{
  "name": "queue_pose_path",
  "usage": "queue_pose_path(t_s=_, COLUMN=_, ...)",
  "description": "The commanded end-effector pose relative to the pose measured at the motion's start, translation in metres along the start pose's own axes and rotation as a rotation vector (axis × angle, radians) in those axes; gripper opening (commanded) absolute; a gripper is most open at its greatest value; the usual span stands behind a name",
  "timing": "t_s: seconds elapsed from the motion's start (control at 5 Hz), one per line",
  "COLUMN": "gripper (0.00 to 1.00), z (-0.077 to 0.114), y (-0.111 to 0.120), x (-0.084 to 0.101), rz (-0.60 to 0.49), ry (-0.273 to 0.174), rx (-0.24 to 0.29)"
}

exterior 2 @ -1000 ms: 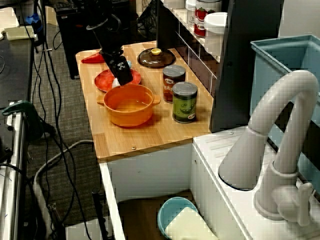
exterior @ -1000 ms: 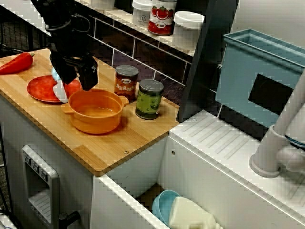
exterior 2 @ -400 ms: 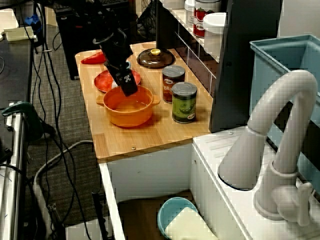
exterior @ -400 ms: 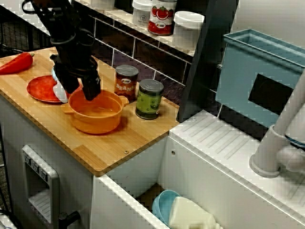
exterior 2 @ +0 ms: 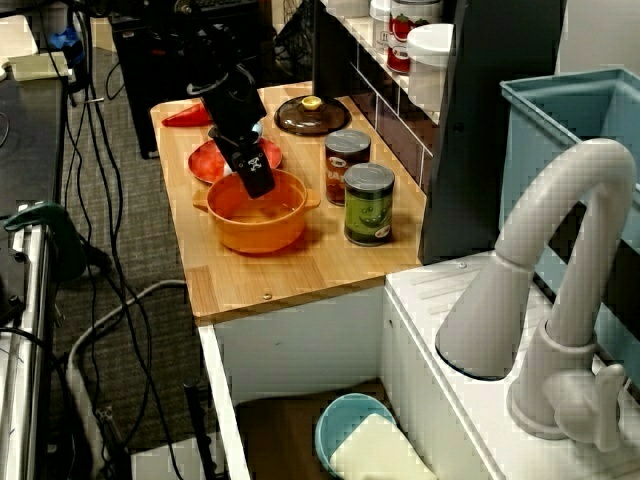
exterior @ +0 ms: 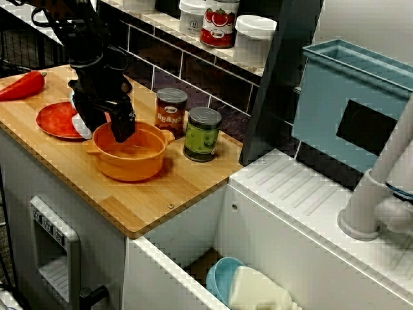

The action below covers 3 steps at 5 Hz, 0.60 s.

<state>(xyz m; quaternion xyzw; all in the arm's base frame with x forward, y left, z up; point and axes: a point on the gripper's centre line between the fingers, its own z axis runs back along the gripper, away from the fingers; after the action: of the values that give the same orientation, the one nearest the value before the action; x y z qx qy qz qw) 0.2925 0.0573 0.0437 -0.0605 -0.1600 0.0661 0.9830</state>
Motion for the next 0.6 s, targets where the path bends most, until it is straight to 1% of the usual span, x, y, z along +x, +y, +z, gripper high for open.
queue_pose_path(t_s=0.0, gripper=1.00, z=-0.0010, y=-0.0004, x=0.0004, rz=-0.002, ry=0.001, rx=0.010)
queue_pose_path(t_s=0.2, gripper=0.00, z=-0.0018, y=0.0007, x=-0.0003, rz=-0.006, ry=0.001, rx=0.003)
queue_pose_path(t_s=0.4, gripper=0.00, z=-0.0009, y=0.0029, x=0.0004, rz=-0.005, ry=0.024, rx=-0.018)
